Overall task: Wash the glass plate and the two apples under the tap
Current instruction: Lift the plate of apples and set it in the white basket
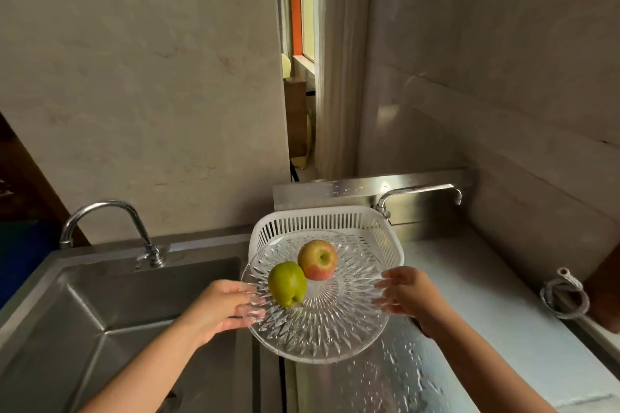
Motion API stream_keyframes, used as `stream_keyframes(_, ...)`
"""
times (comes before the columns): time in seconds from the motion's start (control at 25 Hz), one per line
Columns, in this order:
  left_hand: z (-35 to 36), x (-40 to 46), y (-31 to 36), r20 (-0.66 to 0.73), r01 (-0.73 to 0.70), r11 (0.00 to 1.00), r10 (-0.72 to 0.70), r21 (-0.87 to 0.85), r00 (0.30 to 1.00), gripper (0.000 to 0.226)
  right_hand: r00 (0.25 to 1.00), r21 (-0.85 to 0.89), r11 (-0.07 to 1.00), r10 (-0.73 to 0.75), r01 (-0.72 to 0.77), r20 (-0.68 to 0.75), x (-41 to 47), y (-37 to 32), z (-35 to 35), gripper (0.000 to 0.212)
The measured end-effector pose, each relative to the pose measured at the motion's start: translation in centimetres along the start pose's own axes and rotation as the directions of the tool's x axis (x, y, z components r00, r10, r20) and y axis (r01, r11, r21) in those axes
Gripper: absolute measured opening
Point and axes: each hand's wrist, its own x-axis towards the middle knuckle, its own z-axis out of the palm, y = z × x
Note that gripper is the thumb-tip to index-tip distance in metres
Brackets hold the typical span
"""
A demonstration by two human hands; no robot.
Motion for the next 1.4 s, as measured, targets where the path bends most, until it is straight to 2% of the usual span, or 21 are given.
stream_keyframes(0.24, 1.4, 6.7, 3.3, -0.043, 0.011, 1.0, -0.011, -0.016, 0.999, 0.021, 0.999, 0.037, 0.999, 0.026, -0.025, -0.046, 7.7, -2.3, -0.5, 0.041)
stream_keyframes(0.56, 2.4, 14.2, 3.3, -0.082, 0.09, 0.996, -0.09, -0.005, 0.993, 0.02, 0.992, 0.028, 0.994, 0.107, -0.105, -0.074, 16.0, -1.0, -0.1, 0.034)
stream_keyframes(0.92, 2.8, 17.1, 2.0, -0.103, 0.173, 0.985, -0.173, -0.013, 0.979, 0.016, 0.992, 0.032, 0.993, 0.114, -0.112, -0.052, 18.1, -0.6, 0.3, 0.031)
stream_keyframes(1.4, 2.9, 17.8, 2.4, -0.093, 0.159, 0.987, -0.161, -0.03, 0.983, 0.02, 0.992, 0.014, 0.994, 0.112, -0.112, -0.057, 18.9, -0.7, 0.5, 0.036)
